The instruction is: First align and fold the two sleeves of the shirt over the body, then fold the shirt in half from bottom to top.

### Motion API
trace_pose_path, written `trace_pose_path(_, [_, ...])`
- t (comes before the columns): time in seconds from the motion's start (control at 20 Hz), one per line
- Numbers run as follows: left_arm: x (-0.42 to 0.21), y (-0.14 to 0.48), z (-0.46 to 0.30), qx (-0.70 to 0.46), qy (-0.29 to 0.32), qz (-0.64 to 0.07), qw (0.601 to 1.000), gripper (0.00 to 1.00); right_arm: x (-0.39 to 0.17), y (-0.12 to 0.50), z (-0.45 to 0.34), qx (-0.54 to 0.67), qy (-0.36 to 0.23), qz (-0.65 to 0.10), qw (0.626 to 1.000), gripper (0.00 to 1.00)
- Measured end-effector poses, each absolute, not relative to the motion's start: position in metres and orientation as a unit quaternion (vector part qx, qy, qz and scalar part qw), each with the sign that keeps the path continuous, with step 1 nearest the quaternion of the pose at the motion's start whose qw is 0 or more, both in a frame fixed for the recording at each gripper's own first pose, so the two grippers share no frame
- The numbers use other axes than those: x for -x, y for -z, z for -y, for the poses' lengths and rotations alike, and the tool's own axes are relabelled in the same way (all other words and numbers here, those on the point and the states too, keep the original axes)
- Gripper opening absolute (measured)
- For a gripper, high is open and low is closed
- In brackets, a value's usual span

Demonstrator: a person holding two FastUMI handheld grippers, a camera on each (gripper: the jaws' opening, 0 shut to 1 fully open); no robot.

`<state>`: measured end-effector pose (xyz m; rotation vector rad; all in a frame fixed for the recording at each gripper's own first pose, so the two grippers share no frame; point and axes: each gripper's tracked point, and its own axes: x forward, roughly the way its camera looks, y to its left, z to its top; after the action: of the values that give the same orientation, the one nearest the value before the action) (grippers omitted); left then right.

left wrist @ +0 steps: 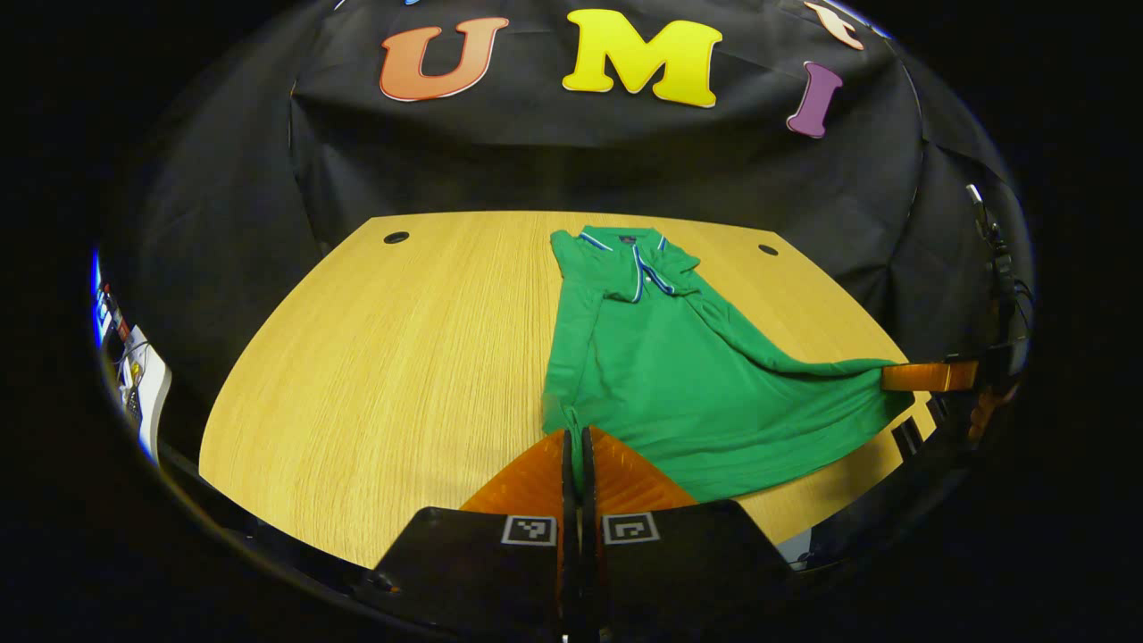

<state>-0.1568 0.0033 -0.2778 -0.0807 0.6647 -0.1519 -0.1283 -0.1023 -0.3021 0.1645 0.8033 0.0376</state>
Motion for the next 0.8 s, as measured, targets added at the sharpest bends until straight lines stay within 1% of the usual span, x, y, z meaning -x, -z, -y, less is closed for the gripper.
trace_pose_path(0.15, [0.133,0.254,-0.007,0.033,0.076,-0.305,0.949,0.06,0.11,0.276,0.103,-0.087,-0.015,-0.37,0.925,0.0])
trace_pose_path(0.35, [0.099,0.227,-0.002,0.024,0.096,-0.279,0.955,0.06,0.077,0.246,0.102,-0.094,-0.012,-0.346,0.933,0.0])
trace_pose_path(0.5, [0.072,0.218,0.002,0.035,0.107,-0.272,0.956,0.06,0.052,0.235,0.103,-0.097,-0.01,-0.34,0.935,0.0])
trace_pose_path(0.7, [0.036,0.211,-0.003,0.035,0.104,-0.265,0.958,0.06,0.014,0.219,0.102,-0.102,-0.007,-0.33,0.938,0.0])
trace_pose_path(0.75, [0.027,0.207,-0.003,0.032,0.104,-0.262,0.959,0.03,0.002,0.213,0.1,-0.101,-0.008,-0.326,0.94,0.0])
trace_pose_path(0.8, [0.017,0.206,-0.004,0.03,0.103,-0.261,0.959,0.06,-0.008,0.207,0.1,-0.099,-0.01,-0.321,0.942,0.0])
